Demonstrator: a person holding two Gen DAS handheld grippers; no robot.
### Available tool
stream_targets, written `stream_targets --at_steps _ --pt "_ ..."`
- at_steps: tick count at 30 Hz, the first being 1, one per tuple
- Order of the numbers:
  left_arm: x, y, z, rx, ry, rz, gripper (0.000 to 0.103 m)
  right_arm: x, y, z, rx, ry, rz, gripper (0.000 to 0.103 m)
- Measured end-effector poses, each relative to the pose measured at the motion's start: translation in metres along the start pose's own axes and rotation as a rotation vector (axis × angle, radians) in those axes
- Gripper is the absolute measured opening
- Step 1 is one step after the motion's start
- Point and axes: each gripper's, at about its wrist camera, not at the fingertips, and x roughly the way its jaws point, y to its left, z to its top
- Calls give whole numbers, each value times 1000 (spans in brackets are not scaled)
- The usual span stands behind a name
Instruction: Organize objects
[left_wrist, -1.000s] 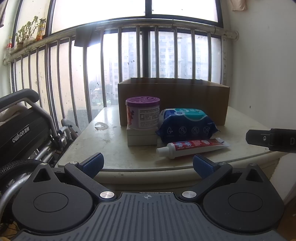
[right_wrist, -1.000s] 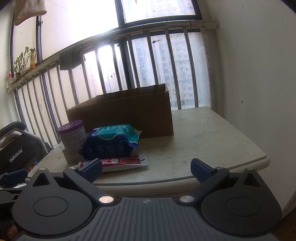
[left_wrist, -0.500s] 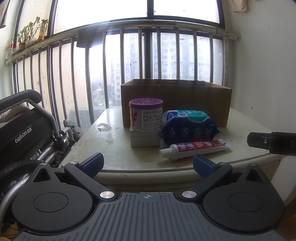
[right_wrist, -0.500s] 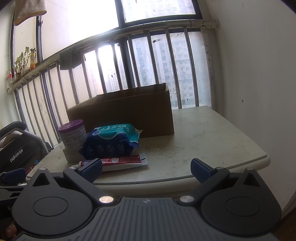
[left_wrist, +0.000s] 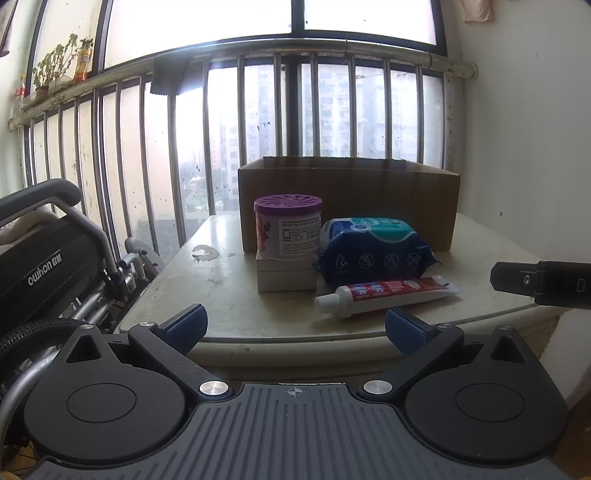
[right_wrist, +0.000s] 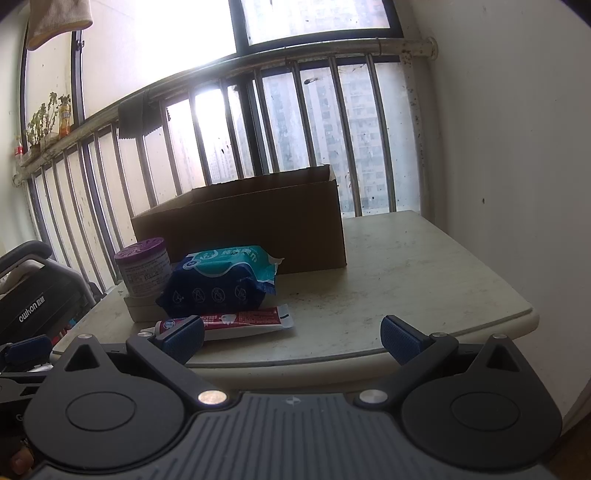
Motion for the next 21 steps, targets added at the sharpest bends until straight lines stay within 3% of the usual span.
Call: stream_targets --at_steps 21 --pt "0 3 0 -6 -4 3 103 0 0 1 -3 1 -1 103"
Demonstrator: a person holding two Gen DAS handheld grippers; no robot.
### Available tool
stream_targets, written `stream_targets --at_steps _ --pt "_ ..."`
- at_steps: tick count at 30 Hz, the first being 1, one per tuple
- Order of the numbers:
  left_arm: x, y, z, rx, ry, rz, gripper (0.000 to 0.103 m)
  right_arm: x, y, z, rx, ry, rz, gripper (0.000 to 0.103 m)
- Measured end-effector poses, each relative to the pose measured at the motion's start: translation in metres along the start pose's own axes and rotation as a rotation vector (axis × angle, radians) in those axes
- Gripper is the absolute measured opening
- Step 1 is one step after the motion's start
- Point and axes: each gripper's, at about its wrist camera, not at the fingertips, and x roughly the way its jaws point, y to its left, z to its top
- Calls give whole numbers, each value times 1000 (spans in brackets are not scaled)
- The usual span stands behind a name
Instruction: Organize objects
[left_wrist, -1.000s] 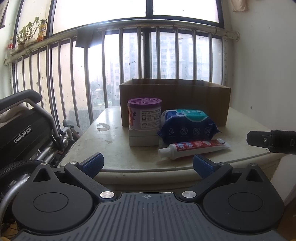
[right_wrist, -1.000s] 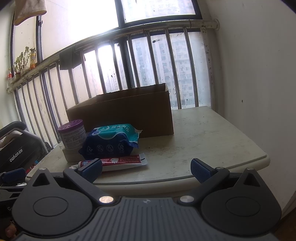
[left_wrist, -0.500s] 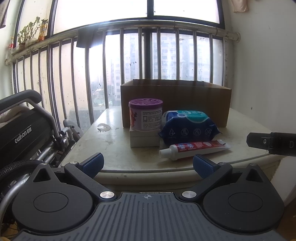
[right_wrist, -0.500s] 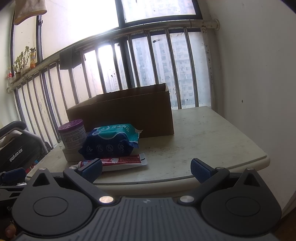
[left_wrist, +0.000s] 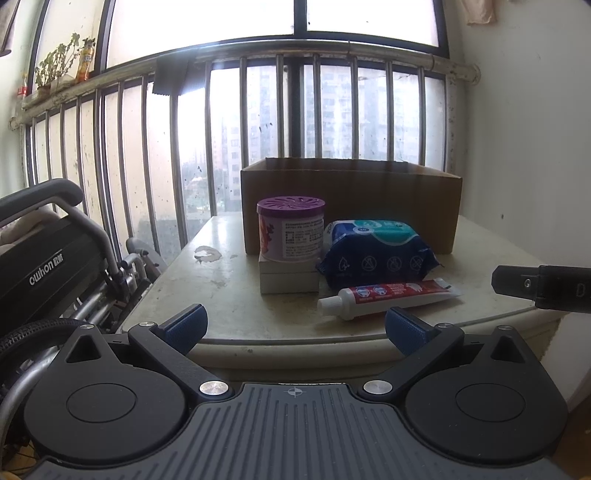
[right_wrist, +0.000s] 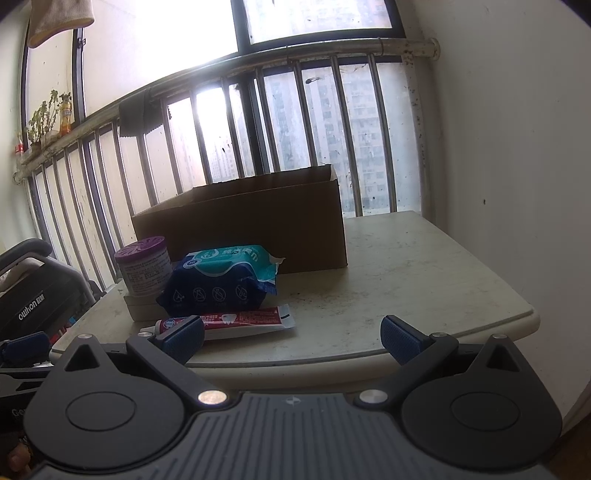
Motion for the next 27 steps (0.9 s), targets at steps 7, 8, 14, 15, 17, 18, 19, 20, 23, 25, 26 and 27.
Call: stream_targets --at_steps 7,8,14,15,17,18,19,20,23,25,26,27 --pt "0 0 0 0 1 3 103 0 -1 0 1 -1 -1 103" --pt "0 0 0 0 0 1 103 1 -1 0 1 -1 0 103" --pt "-1 -3 -2 13 -7 4 103 1 -1 0 -10 9 -2 103" --pt "-3 -3 -2 17 -15 9 103 1 -1 0 -12 6 -2 103" --pt "-6 -3 -1 30 -29 10 103 0 -3 1 -1 1 3 103" --pt "-6 -2 -1 28 -33 10 103 -1 -4 2 6 0 9 103" --pt "-7 0 -1 23 -37 8 103 -1 -5 2 14 -2 18 103" --pt "-7 2 -1 15 -43 1 103 -1 -6 3 18 -2 24 103" --pt "-3 12 -2 -21 -42 -31 103 -1 -9 5 19 -2 36 103" --pt "4 20 -1 -48 -32 -53 103 -1 -10 7 21 -6 47 103" --pt "7 22 0 -52 -29 -64 103 -1 -11 7 23 -12 58 103" --pt "10 24 0 -44 -28 -73 103 0 -12 8 28 -13 82 103"
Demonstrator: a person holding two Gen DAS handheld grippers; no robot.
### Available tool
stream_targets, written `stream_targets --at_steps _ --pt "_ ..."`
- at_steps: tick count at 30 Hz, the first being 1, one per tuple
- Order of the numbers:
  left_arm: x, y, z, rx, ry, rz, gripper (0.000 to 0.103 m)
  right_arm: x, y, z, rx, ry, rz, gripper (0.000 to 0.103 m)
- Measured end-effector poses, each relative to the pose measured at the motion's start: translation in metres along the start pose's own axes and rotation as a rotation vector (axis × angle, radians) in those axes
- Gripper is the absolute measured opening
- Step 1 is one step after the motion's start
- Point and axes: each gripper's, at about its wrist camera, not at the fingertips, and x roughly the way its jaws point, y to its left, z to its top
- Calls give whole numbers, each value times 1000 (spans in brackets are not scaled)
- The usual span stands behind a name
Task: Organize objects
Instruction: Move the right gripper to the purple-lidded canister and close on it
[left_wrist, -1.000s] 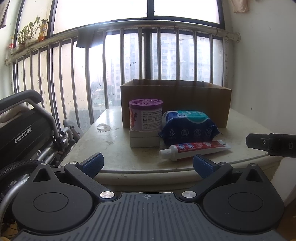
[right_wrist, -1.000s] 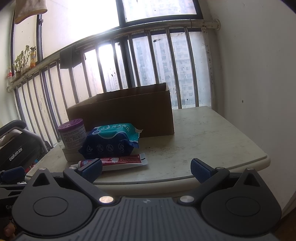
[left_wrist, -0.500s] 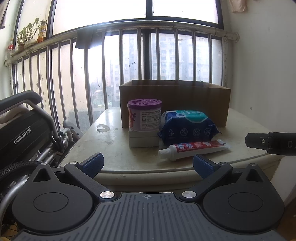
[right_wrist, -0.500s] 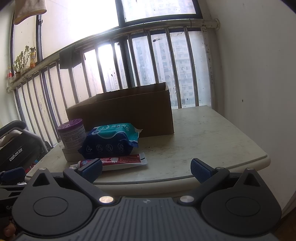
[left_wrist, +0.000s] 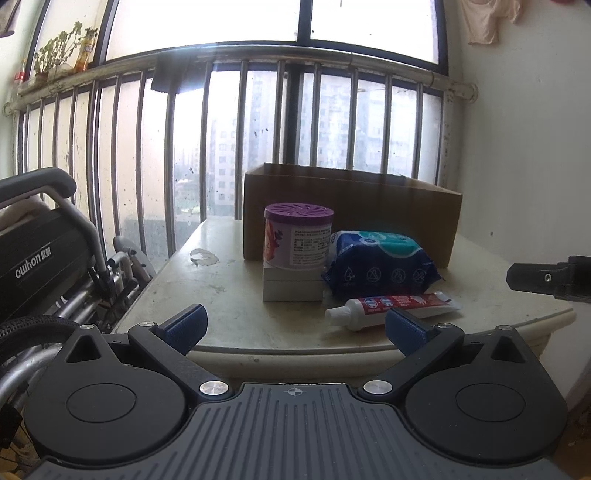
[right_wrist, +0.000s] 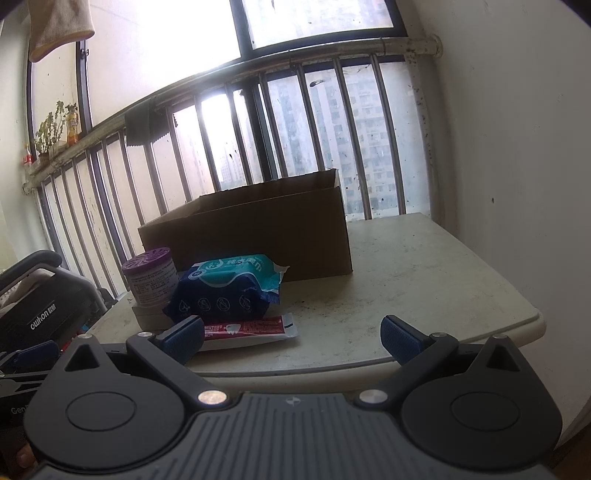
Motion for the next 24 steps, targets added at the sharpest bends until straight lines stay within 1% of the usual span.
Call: stream_targets --at_steps 2,4,7,10,15,17,19,24 --pt "6 2 1 41 1 -3 103 4 -3 2 6 10 57 103" --pt "10 2 1 99 -9 5 103 10 -5 5 2 22 93 103" --pt "18 4 3 138 -4 -2 103 17 -4 14 -18 23 123 103" --pt "25 7 8 134 4 -25 103 26 0 25 -36 26 171 103" --pt "34 6 14 152 -12 -16 103 42 15 40 -88 50 222 103" --pt "37 8 16 143 -14 -2 103 49 23 43 -111 65 230 103" --pt "41 11 18 129 -19 -7 103 55 30 46 -121 79 251 103" --pt "50 19 25 110 -57 -17 103 76 38 58 -70 118 351 102"
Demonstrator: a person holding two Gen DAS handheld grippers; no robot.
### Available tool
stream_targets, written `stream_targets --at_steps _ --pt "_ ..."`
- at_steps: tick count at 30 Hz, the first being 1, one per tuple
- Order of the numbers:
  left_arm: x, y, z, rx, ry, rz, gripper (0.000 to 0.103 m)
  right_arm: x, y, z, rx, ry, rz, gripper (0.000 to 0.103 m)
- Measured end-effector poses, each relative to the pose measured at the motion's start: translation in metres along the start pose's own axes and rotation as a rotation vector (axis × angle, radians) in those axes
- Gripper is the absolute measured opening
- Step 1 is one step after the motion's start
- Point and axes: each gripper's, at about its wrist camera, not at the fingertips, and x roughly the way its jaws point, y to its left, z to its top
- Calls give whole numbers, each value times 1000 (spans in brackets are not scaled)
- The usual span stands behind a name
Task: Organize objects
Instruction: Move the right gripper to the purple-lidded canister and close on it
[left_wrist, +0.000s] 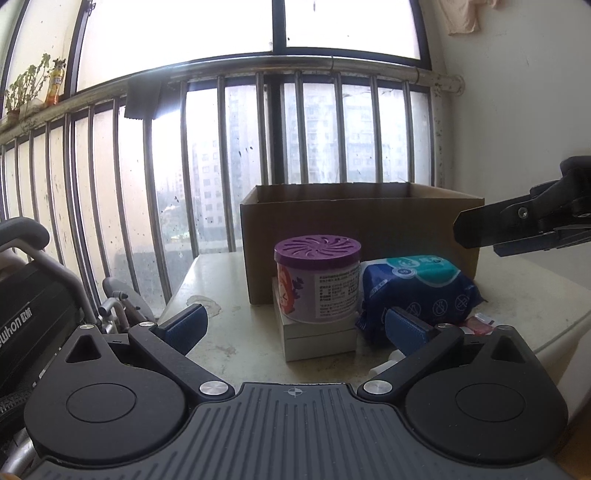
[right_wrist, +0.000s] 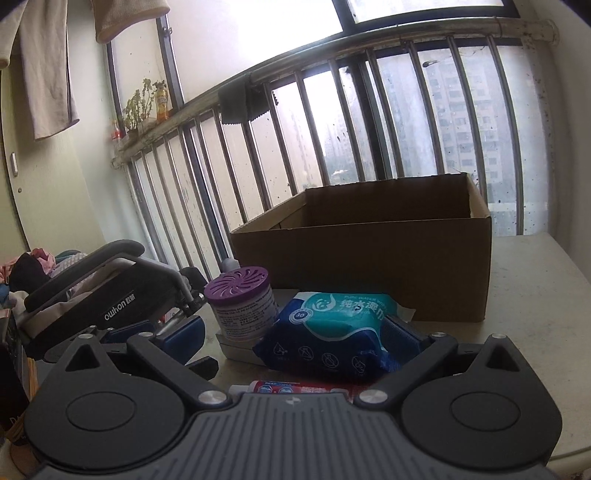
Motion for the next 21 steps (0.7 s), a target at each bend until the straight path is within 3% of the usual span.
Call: stream_targets --at_steps 3,6,12,14,16,18,21 --pt "5 7 4 -12 -43 -13 103 16 0 14 20 24 50 92" --pt "13 15 8 -37 -61 -37 101 33 3 26 28 49 80 61" --pt "34 22 11 -87 -62 -158 101 75 3 39 52 130 180 59" --pt "42 22 12 -93 -51 -182 96 81 2 39 81 135 204 59" --pt "50 21 12 -92 -31 -220 77 87 3 40 80 142 211 59" --pt "57 21 11 -93 -3 -234 66 91 4 41 73 147 203 60" --pt "58 23 9 -95 2 -239 65 94 1 41 82 151 197 61"
